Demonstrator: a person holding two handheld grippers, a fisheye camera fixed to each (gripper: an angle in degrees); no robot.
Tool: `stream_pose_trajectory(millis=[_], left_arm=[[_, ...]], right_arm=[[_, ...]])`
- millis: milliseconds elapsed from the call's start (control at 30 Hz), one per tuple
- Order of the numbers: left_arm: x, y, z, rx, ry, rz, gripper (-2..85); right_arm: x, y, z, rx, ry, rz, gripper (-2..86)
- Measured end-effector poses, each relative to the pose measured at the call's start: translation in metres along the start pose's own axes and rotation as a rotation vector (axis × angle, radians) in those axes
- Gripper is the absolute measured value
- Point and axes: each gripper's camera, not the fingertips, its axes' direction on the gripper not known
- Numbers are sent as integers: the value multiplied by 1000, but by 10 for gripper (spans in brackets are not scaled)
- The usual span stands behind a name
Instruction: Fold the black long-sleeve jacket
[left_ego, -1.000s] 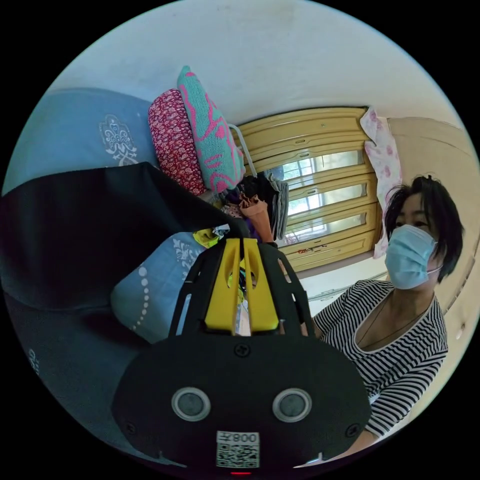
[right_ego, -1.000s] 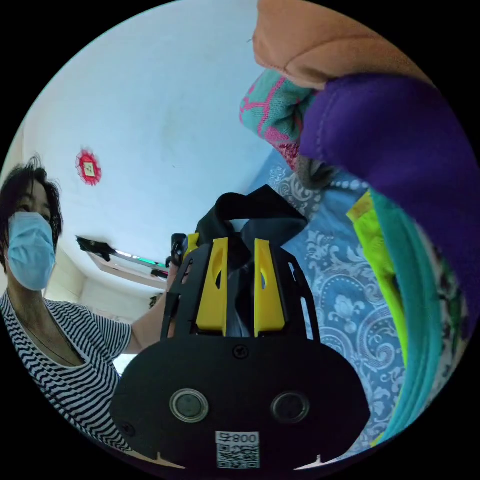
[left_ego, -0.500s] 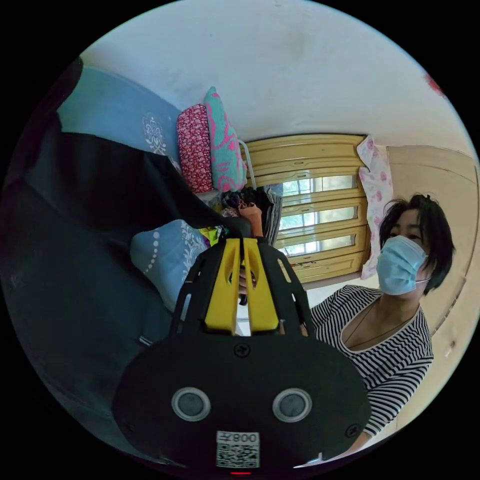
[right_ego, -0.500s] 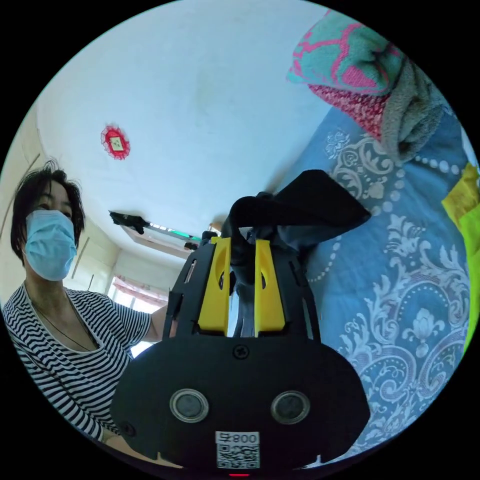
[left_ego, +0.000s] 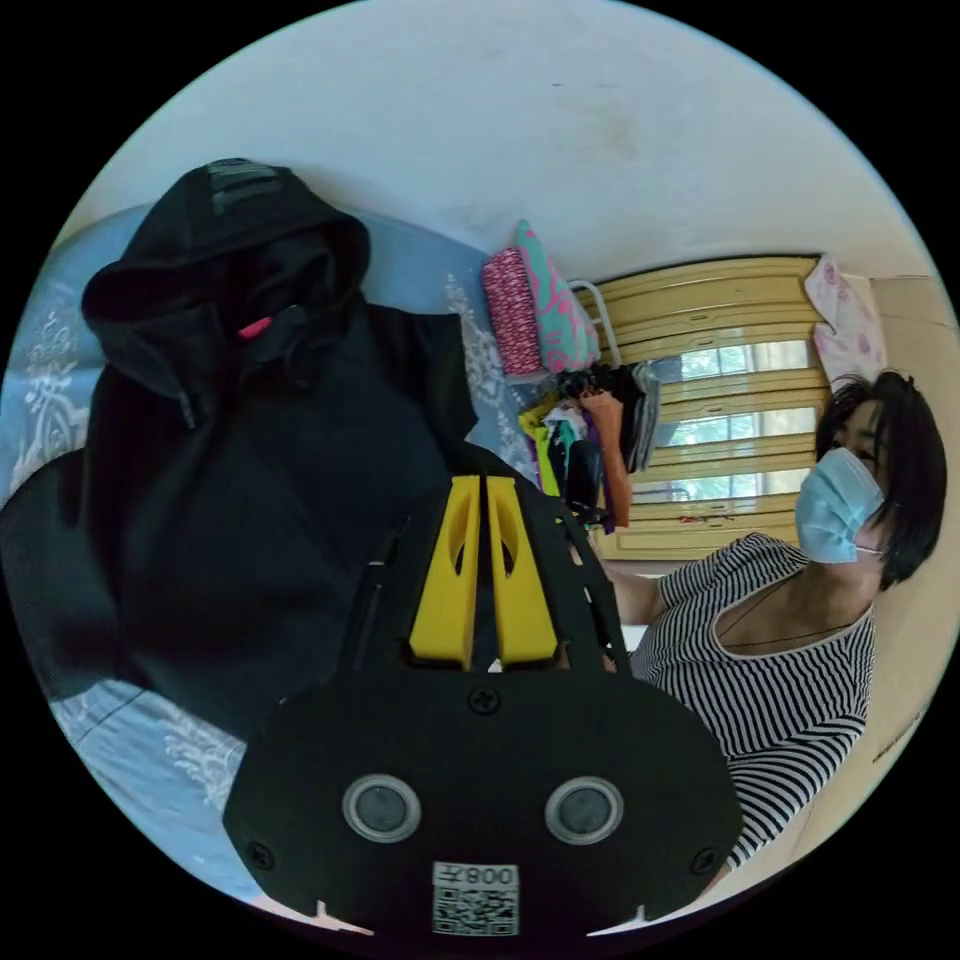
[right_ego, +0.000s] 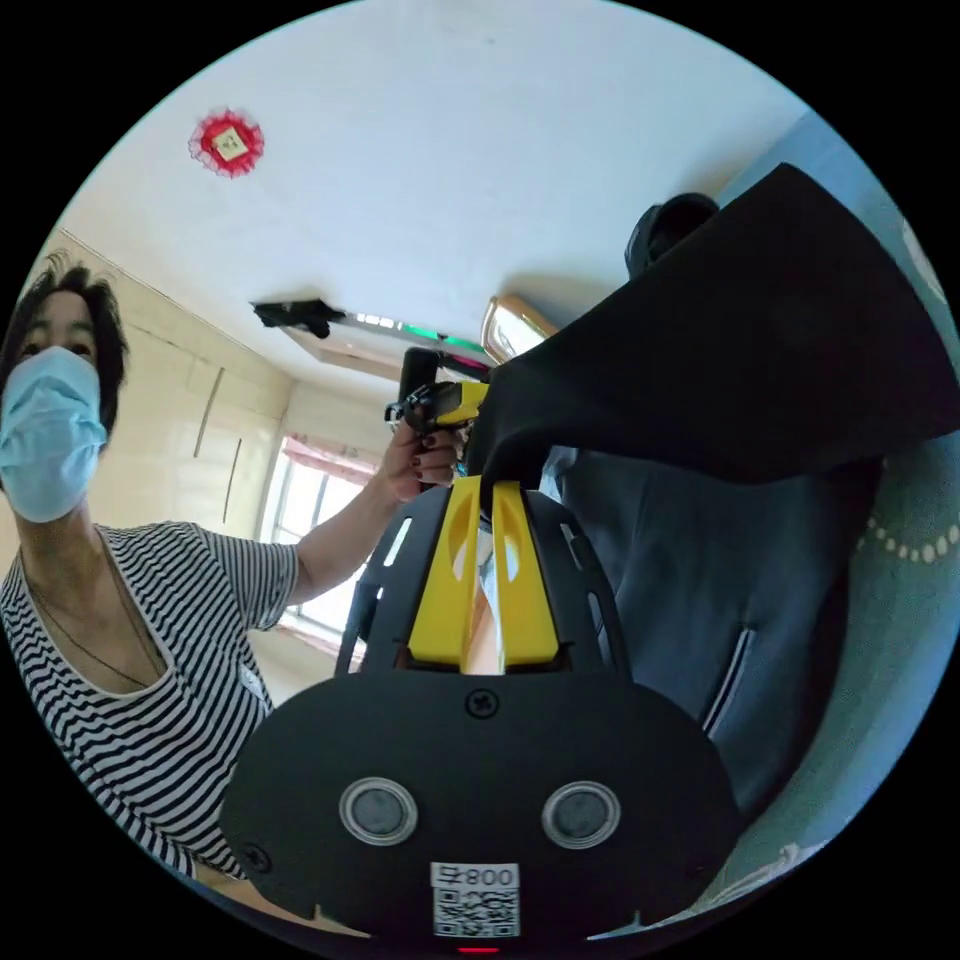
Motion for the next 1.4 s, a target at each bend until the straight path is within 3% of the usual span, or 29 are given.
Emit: stream_pose_trajectory(millis=[467, 833, 1167, 1400], left_arm=[[-74, 64, -68, -137, -246, -147, 11], [-133, 87, -76, -180, -528, -205, 22], [-151, 154, -116, 112, -503, -202, 10], [-182, 175, -125, 120, -500, -285, 23]], right_arm=[[-66, -153, 186, -236, 35, -40, 7], [-82, -263, 290, -431, 291, -29, 10], [-124, -309, 273, -422, 248, 41, 12], [-159, -364, 255, -411, 344, 2, 11]])
